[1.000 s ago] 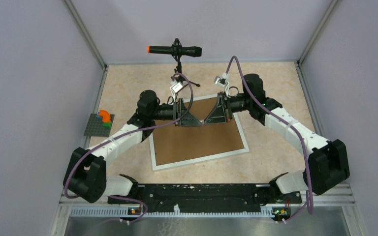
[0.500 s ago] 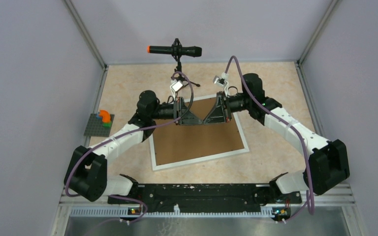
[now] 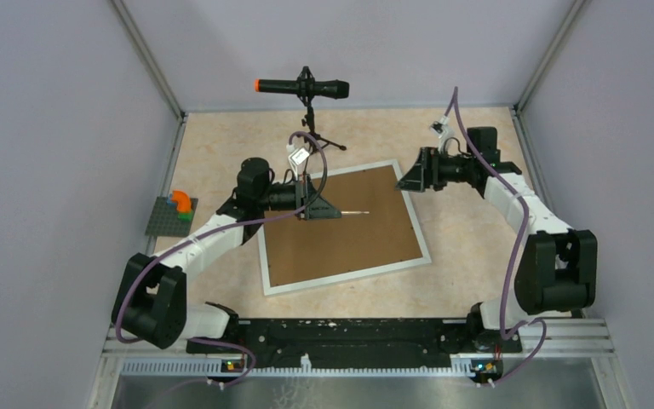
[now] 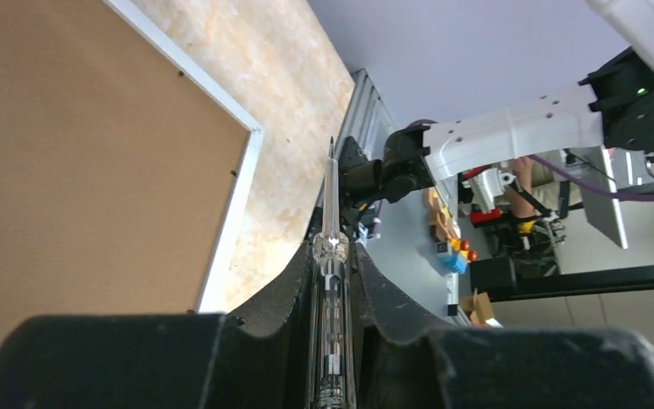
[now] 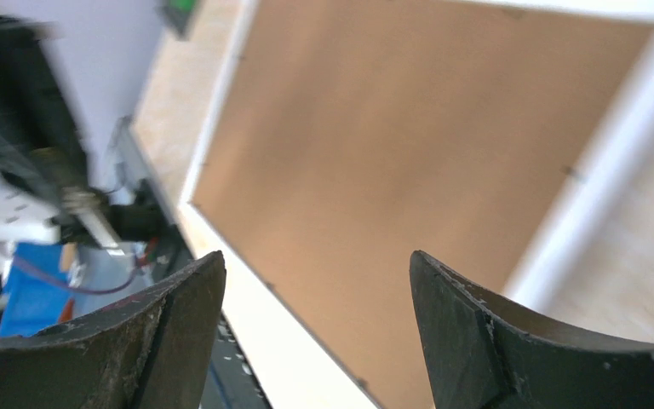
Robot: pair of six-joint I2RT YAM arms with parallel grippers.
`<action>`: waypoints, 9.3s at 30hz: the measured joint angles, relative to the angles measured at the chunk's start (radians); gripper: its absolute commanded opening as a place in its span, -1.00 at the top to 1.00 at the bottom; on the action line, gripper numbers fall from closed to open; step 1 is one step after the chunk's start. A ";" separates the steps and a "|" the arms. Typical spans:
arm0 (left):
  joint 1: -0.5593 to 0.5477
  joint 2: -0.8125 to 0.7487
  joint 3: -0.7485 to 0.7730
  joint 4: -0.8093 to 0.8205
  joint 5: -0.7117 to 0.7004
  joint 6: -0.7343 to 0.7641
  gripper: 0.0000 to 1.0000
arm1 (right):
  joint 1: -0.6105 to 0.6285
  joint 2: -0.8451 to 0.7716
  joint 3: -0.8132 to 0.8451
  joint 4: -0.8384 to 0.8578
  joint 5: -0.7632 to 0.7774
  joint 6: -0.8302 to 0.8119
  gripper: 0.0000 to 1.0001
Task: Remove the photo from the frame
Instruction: Adjust the screwdriver, then move the photo frame to the center of the board, then release the photo frame item from the photo frame.
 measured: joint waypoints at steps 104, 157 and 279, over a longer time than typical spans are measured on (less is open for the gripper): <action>-0.032 0.679 0.017 0.518 -0.126 -0.054 1.00 | 0.051 0.376 -0.259 0.420 0.031 0.169 0.54; -0.037 0.672 -0.017 0.597 -0.127 -0.126 1.00 | 0.078 0.408 -0.213 0.367 0.034 0.145 0.62; -0.005 0.698 0.009 0.544 -0.097 -0.076 1.00 | 0.113 0.470 -0.127 0.378 0.076 0.200 0.93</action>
